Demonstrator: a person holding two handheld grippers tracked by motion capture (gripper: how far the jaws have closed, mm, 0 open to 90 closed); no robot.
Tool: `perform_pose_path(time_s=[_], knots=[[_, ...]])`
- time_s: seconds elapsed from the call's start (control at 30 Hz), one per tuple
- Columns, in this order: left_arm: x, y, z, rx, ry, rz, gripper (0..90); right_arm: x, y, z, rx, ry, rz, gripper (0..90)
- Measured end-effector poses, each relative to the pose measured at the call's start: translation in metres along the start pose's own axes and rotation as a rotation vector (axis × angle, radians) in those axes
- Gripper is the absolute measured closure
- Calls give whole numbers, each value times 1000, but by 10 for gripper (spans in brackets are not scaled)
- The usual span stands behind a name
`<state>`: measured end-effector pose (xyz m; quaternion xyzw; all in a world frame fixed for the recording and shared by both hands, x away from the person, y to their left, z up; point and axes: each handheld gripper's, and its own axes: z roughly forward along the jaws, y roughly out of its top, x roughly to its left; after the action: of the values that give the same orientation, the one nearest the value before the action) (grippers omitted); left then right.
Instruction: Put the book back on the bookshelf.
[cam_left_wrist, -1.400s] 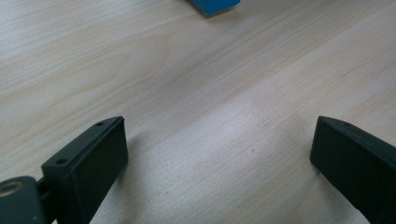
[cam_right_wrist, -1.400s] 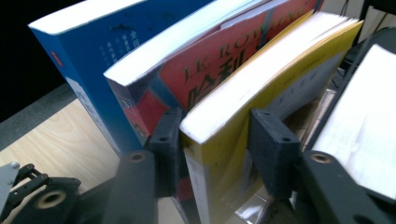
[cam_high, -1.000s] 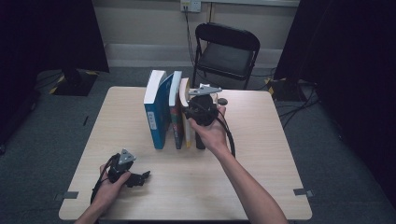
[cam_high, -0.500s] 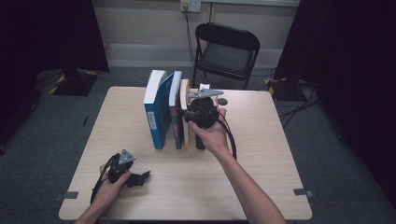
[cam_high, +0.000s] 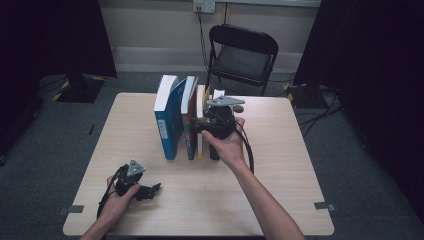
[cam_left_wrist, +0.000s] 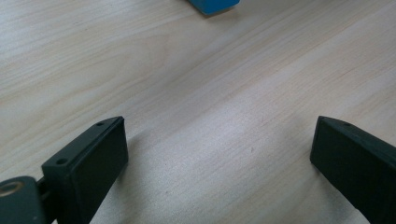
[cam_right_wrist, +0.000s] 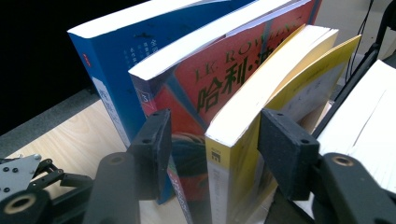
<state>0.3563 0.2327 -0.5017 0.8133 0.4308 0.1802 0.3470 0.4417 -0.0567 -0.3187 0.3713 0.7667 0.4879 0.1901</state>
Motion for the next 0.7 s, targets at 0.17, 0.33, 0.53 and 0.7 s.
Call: perform_pose_path(time_s=[0.17, 0.33, 0.53, 0.7], knots=[[0, 0, 0, 0, 0, 0, 38, -1, 0, -3, -13, 15, 12, 392], [0, 0, 0, 0, 0, 0, 39, -1, 0, -7, -18, 19, 10, 357], [0, 0, 0, -1, 0, 0, 38, -5, -1, -12, -25, -2, 6, 423], [0, 0, 0, -1, 0, 0, 38, -4, 2, -9, -13, -35, -11, 449]])
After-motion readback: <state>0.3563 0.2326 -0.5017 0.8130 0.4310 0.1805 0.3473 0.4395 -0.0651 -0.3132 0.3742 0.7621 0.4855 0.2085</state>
